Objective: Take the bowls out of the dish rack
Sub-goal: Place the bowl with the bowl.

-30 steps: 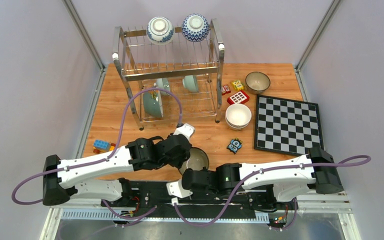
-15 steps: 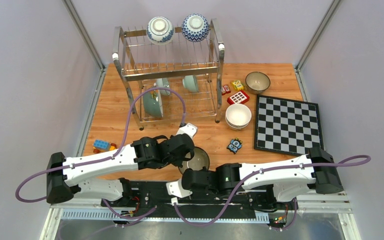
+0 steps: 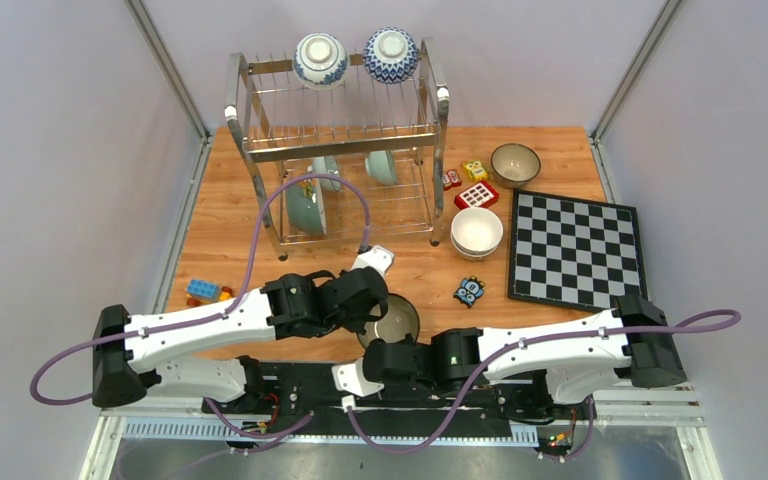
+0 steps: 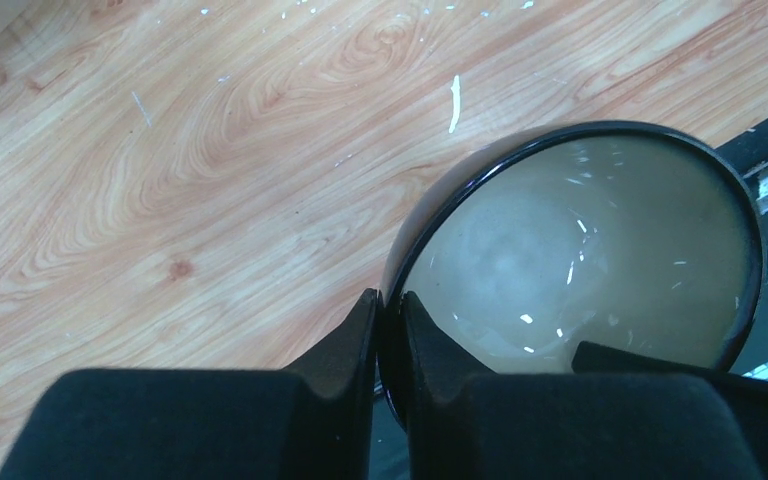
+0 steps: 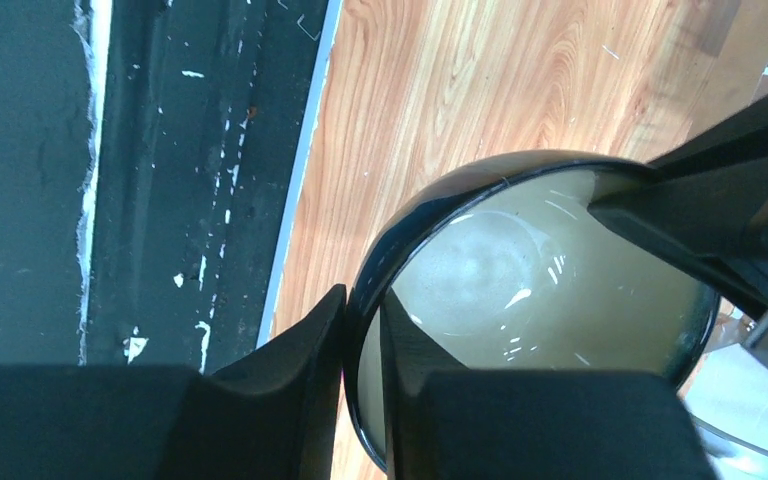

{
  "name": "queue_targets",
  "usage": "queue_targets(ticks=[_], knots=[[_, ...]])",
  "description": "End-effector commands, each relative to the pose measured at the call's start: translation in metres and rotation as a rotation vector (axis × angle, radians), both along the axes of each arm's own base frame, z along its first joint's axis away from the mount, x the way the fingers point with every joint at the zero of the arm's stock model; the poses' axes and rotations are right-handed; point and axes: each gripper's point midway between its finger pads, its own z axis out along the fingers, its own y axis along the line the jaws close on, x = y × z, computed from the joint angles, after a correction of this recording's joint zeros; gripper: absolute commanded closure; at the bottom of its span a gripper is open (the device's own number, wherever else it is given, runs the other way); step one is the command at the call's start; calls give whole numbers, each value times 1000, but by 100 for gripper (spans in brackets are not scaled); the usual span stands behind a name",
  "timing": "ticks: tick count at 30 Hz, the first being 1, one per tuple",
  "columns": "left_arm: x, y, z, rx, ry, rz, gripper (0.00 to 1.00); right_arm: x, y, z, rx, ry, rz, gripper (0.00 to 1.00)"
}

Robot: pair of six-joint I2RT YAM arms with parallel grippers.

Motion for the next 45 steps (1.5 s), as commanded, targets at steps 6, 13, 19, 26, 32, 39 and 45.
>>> queue_targets(ticks=[6,13,19,26,32,39,45], knots=[[0,-7,5,-97,-10,44,100,6,16,22,110,-39,-72,45],[7,-5,9,-142,-36,121,100,3,19,38,224,20,-138,20],[19,6,15,-181,-78,230,100,6,18,77,433,98,-277,18],[31,28,13,-336,-76,418,100,55,-13,136,815,147,-707,9],[32,45,16,-507,-74,575,100,88,-40,98,824,450,-1105,13],[28,66,1,-579,-39,731,100,87,-29,79,925,604,-1186,26],[23,73,-16,-595,17,843,100,87,-3,66,919,682,-1221,33]])
